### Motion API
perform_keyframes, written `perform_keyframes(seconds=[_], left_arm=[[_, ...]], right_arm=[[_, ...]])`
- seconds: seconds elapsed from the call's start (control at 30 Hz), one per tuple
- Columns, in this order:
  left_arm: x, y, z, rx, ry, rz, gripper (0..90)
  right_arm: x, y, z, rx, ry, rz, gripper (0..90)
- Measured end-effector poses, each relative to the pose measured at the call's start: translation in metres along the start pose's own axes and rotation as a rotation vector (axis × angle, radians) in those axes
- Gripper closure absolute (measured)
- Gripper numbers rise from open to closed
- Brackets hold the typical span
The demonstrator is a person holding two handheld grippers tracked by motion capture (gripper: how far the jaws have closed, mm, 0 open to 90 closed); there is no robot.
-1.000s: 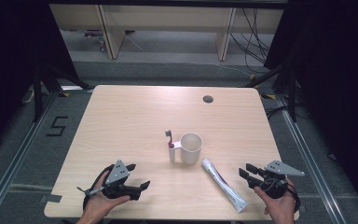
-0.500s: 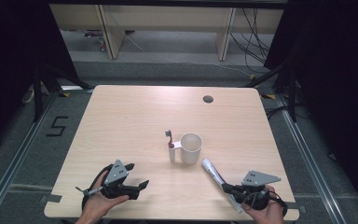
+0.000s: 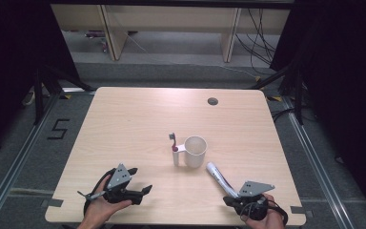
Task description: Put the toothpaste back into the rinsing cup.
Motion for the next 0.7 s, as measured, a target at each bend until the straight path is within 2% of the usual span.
perform_keyframes(seconds=[0.17,0.23,0.27,0.37,0.4,0.43,0.47,0.5,0.57,0.6,0.67,0.7], left_arm=[[0.0,0.0,0.0,-0.001,-0.001,-0.001,18.3],[0.0,0.0,0.001,-0.003,-0.001,0.0,18.3],[0.0,0.0,0.001,-0.004,-0.002,0.0,18.3],[0.001,-0.001,0.0,0.001,0.005,0.001,18.3],[0.0,0.0,0.001,-0.007,-0.009,-0.004,18.3],[0.0,0.0,0.002,-0.011,-0.008,-0.002,18.3],[0.0,0.0,0.003,-0.016,-0.01,-0.003,18.3],[0.0,0.0,0.002,-0.012,-0.01,-0.003,18.3],[0.001,-0.001,0.0,-0.004,0.002,0.0,18.3],[0.001,-0.001,0.001,-0.006,-0.006,0.004,18.3],[0.001,0.0,0.002,-0.014,-0.008,0.0,18.3],[0.002,-0.001,0.001,-0.008,-0.003,0.005,18.3]], right_arm=[[0.007,0.004,0.007,-0.022,-0.004,0.04,90.0],[0.01,0.007,0.012,-0.037,-0.033,0.061,90.0],[0.012,0.007,0.012,-0.022,-0.016,0.075,90.0],[0.018,0.013,0.017,-0.05,-0.024,0.108,90.0],[0.019,0.015,0.018,-0.05,-0.052,0.113,90.0],[0.023,0.017,0.019,-0.054,-0.04,0.123,90.0],[0.024,0.019,0.021,-0.052,-0.068,0.135,90.0],[0.029,0.021,0.021,-0.052,-0.054,0.142,90.0],[0.036,0.025,0.023,-0.047,-0.068,0.162,90.0],[0.039,0.027,0.024,-0.053,-0.07,0.174,90.0],[0.044,0.028,0.023,-0.024,-0.099,0.192,90.0],[0.049,0.031,0.022,-0.04,-0.097,0.192,90.0]])
Point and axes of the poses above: each handheld gripper's, and its own axes: y roughly backward along the jaws, z roughly out of its underside, x roughly to its right, the point moved 9 cm from there along -y, roughly forward along the jaws, and after that the axes turned 15 degrees about -z, right-handed, at the moved point
